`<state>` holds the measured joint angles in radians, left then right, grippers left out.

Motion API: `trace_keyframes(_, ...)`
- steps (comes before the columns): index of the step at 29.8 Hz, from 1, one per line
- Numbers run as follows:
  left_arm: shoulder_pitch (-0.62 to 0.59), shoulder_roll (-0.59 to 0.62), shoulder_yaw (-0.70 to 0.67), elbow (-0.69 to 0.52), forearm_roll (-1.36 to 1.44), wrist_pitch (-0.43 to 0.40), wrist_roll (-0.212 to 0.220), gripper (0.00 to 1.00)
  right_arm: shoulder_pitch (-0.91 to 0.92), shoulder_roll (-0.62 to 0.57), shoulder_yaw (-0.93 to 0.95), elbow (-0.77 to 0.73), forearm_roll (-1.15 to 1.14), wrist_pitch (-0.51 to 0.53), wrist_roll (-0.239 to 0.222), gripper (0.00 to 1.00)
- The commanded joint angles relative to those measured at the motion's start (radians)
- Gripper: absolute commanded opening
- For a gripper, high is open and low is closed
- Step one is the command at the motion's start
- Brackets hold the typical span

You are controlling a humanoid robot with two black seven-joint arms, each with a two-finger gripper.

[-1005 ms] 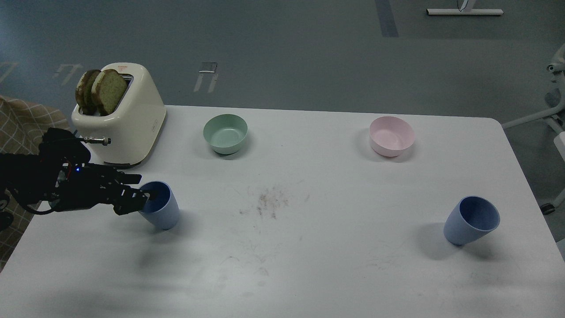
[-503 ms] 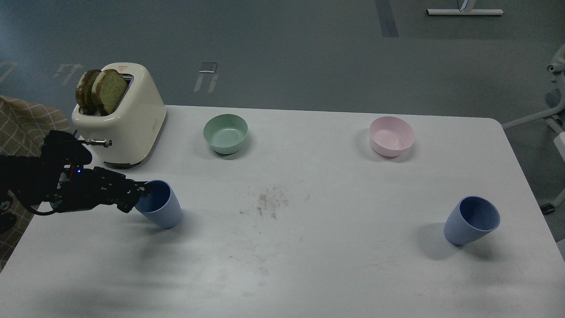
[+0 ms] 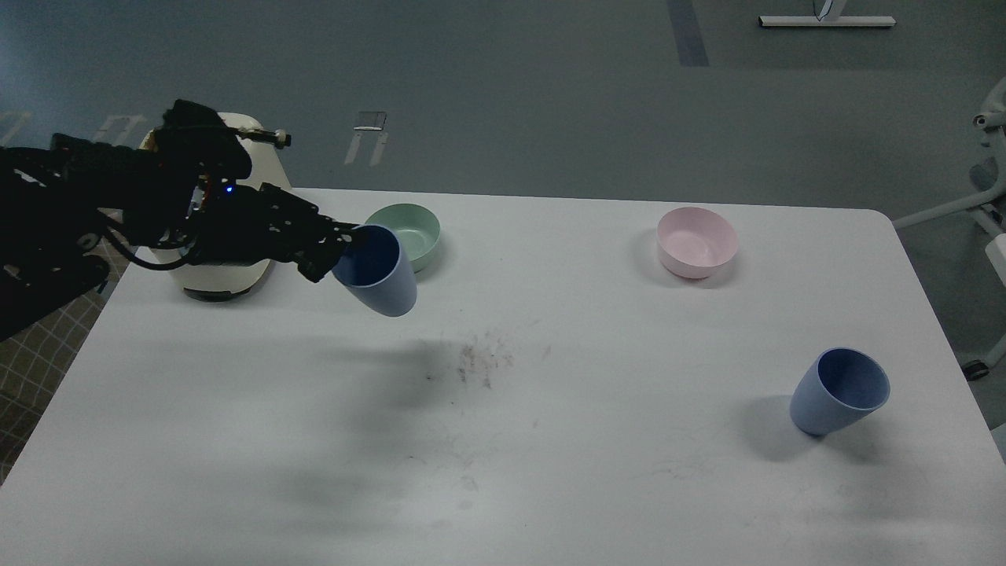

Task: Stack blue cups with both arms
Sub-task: 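Slide the blue cup with the left hand toward the table center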

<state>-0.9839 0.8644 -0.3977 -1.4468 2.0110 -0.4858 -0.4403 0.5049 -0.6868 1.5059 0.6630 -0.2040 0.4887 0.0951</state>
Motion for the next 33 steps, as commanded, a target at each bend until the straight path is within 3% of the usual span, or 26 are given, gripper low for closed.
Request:
trace_keyframes(1,-0.012,-0.132,0.002,0.029,0.058,-0.003,0.002,0.0,-0.011,0.0,0.004,0.0,0.0,0.0,0.0,1.0)
trace_keyframes(3,-0.012,-0.212,0.034,0.052,0.093,-0.003,0.005,0.0,-0.02,0.0,0.004,-0.002,0.0,0.0,0.0,1.0)
trace_keyframes(8,-0.015,-0.274,0.109,0.127,0.118,-0.003,0.032,0.0,-0.026,0.0,0.019,0.0,0.0,0.0,0.0,1.0)
trace_keyframes(17,-0.009,-0.399,0.115,0.258,0.118,-0.003,0.046,0.0,-0.031,0.0,0.019,0.0,0.0,0.0,0.0,1.0)
trace_keyframes(27,-0.001,-0.436,0.117,0.286,0.117,-0.003,0.074,0.01,-0.032,0.001,0.019,0.001,0.0,0.0,0.0,1.0)
trace_keyframes(33,0.007,-0.438,0.115,0.286,0.103,-0.003,0.071,0.12,-0.032,0.0,0.019,0.001,0.0,0.0,0.0,1.0)
